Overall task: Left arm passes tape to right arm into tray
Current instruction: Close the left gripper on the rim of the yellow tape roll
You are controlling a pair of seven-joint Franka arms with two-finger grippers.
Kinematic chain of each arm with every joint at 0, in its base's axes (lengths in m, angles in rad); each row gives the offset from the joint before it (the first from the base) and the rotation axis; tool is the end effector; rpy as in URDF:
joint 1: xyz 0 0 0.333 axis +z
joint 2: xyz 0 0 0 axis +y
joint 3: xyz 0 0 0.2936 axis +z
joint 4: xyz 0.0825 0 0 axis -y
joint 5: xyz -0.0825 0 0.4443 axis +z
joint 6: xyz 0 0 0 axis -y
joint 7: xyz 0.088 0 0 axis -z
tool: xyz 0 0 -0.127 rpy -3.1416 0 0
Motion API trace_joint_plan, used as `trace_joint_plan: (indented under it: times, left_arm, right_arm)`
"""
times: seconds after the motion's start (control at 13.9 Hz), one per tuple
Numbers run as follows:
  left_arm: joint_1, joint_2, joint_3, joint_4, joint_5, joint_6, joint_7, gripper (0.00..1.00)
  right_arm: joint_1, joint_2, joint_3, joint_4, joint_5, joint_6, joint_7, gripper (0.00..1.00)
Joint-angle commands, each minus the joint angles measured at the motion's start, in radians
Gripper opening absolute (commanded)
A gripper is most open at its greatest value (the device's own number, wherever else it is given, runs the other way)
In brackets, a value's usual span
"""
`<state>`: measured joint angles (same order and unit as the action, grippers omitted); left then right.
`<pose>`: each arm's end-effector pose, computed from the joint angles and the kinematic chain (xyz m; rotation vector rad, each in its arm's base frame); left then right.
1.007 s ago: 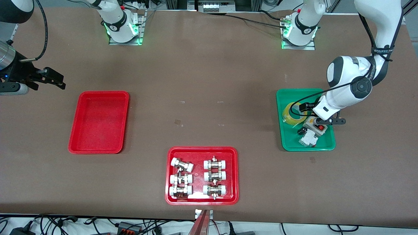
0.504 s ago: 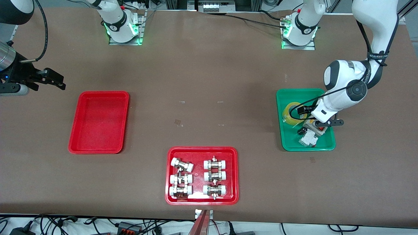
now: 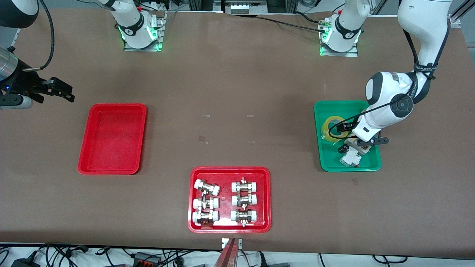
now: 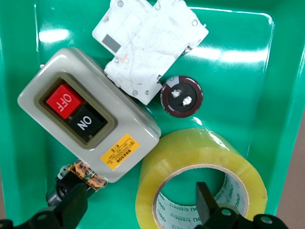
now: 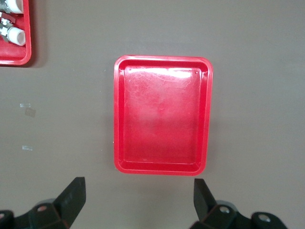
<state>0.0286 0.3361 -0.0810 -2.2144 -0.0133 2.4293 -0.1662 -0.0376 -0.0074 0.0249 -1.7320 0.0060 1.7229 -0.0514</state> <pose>0.5621 -0.0327 0.1240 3.1077 0.1981 -0.1923 0.6198 -0.0072 0.5135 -3.1352 -0.0592 0.0024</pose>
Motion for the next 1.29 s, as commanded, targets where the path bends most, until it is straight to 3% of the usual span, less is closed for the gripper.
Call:
trace_joint_plan:
  times: [0.0, 0.22, 1.22]
  left_arm:
    - [0.005, 0.009, -0.002, 0.001, -0.001, 0.007, -0.010, 0.95]
    - [0.005, 0.009, -0.002, -0.004, -0.001, 0.008, -0.025, 0.88]
    - [-0.007, 0.006, -0.003, -0.016, 0.001, -0.010, -0.274, 0.82]
  right_arm:
    - [-0.010, -0.002, 0.004, 0.000, -0.004, 0.000, -0.007, 1.00]
    - [-0.010, -0.002, 0.004, 0.000, -0.004, 0.000, -0.007, 1.00]
    - [-0.011, -0.002, 0.003, 0.000, -0.006, -0.005, -0.007, 1.00]
